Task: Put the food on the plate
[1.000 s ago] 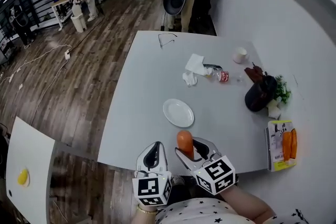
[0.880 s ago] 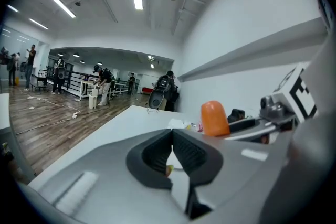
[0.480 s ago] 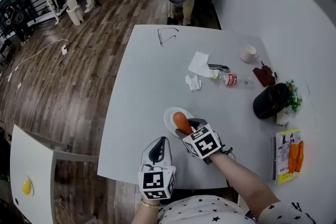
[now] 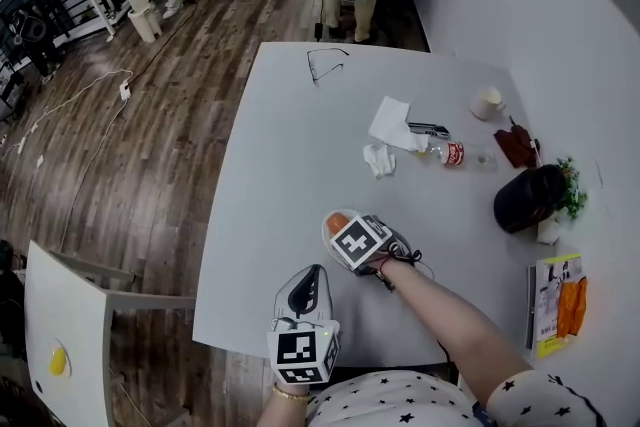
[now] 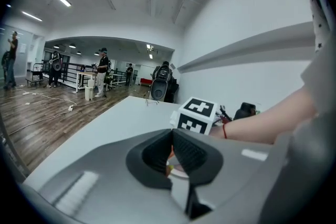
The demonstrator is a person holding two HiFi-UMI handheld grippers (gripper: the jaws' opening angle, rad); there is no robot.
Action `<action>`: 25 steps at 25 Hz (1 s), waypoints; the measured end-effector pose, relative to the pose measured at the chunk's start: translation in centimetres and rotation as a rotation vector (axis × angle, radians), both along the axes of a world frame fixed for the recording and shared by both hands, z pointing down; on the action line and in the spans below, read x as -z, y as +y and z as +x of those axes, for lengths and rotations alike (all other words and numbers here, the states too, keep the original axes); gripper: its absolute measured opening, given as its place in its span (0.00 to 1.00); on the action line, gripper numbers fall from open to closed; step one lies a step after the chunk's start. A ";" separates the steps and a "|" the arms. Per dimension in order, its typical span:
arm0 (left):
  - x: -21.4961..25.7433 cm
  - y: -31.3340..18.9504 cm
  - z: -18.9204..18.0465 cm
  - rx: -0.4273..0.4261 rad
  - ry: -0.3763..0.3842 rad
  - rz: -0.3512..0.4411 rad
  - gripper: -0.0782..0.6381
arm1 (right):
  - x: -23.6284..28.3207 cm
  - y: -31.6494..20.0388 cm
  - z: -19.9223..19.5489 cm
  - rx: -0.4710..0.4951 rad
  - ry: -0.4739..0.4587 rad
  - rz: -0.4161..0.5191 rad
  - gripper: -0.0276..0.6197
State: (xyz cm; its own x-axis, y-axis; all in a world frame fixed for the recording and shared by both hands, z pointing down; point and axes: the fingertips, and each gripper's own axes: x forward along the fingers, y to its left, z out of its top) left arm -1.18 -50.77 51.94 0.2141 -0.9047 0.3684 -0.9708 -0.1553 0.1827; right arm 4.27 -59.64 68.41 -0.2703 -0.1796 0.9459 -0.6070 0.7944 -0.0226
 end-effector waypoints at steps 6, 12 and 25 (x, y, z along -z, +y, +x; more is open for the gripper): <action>-0.1 0.3 -0.5 0.003 -0.006 -0.004 0.12 | -0.1 0.0 -0.1 -0.018 -0.012 -0.002 0.38; 1.0 1.0 -0.4 0.000 -0.014 0.007 0.12 | 5.0 1.0 0.1 -0.123 -0.225 0.198 0.39; 3.4 3.6 0.8 -0.022 -0.014 0.033 0.12 | 18.3 11.3 1.1 -0.302 -0.741 0.389 0.04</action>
